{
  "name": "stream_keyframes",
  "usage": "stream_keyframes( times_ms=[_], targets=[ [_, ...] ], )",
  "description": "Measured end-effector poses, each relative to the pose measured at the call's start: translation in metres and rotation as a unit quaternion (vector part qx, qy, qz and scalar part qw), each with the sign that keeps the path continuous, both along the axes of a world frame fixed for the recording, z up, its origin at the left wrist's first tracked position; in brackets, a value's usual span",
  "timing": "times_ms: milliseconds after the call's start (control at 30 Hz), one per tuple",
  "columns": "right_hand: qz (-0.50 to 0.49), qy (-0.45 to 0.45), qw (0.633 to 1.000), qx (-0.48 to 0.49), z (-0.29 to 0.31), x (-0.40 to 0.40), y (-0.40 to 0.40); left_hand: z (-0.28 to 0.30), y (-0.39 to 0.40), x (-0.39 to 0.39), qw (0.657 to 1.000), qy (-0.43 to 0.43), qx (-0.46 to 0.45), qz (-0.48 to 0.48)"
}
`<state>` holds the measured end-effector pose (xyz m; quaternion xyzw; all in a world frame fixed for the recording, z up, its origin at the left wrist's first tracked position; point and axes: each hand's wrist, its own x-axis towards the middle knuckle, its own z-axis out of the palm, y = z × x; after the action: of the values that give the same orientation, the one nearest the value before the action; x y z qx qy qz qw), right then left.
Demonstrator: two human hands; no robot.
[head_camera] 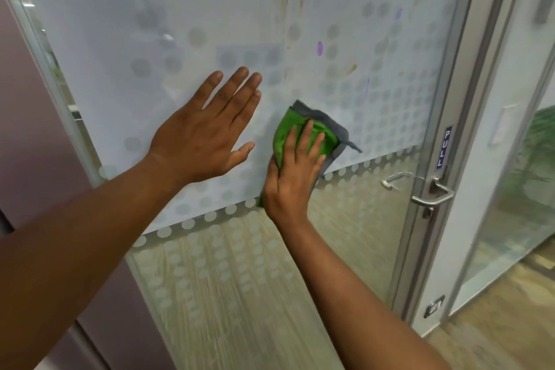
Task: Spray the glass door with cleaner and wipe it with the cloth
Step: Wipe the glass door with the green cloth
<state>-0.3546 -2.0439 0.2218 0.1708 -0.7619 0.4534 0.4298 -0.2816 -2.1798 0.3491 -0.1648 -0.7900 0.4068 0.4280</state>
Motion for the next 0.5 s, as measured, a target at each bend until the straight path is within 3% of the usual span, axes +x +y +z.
stream_keyframes(
  times_ms=[100,267,500],
  targets=[
    [-0.008,-0.011,1.000,0.001,-0.006,-0.015,0.017,0.001,0.002,0.000,1.000,0.000,0.003,-0.005],
    [-0.022,-0.133,0.980,-0.144,-0.022,-0.029,0.033,0.001,0.003,0.001,1.000,-0.006,0.009,-0.004],
    [-0.014,-0.152,0.981,-0.117,-0.053,-0.027,0.036,-0.001,0.014,0.000,0.999,-0.018,0.026,-0.024]
  ],
)
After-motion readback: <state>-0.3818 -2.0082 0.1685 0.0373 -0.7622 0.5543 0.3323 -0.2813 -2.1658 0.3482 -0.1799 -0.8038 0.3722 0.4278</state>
